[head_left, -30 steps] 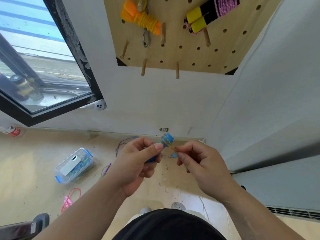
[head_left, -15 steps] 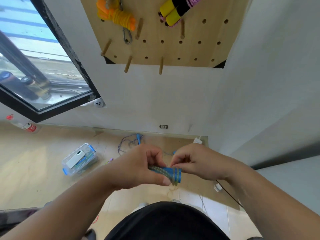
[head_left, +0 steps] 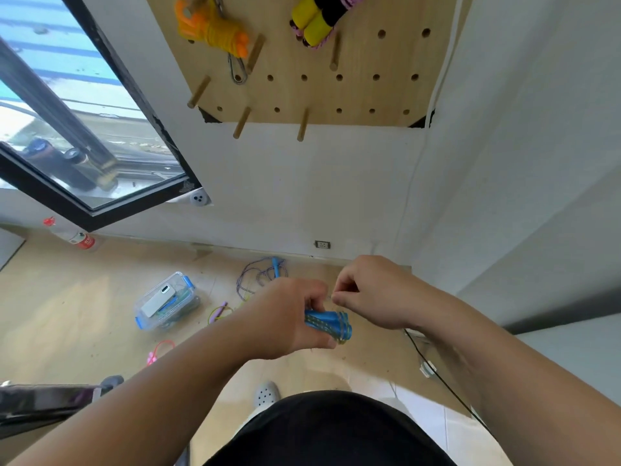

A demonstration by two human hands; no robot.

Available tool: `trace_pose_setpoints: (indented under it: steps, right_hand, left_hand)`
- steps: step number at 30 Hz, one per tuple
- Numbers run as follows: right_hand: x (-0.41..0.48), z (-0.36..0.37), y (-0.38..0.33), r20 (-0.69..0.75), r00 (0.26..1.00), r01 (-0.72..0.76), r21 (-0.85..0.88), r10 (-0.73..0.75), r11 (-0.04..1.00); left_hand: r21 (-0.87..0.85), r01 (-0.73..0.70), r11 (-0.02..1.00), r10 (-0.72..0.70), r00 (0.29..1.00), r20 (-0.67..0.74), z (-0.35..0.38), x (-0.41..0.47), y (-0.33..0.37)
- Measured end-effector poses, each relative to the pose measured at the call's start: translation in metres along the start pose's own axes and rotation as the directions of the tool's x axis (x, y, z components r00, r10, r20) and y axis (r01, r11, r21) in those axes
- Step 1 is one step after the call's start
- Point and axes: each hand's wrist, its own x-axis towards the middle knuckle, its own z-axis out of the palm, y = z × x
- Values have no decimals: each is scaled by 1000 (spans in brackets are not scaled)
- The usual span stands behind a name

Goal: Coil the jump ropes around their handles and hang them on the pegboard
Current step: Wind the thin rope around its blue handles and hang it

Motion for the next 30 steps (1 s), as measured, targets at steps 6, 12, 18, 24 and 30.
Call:
trace_pose_setpoints:
  steps: [6,12,18,24,30]
  right_hand:
    - [-21,5,1,-156,988,28,51,-20,998]
    - [-43,15,7,-386,922,136,243,-33,960]
    - [-48,25,7,-507,862,217,351,-10,911]
    - [-51,14,7,-589,804,320,323,-75,890]
    - [-55,17,5,-604,794,336,341,-69,878]
  left_hand:
    - [-86,132,987,-151,950,-273,4,16,6]
    - [-491,196,849,-364,891,-273,8,14,20]
    - [-777,198,598,-443,889,-115,1,11,36]
    - [-888,120,444,-401,913,-78,-2,9,40]
    - [-927,73,368,-326,944,-55,0,2,36]
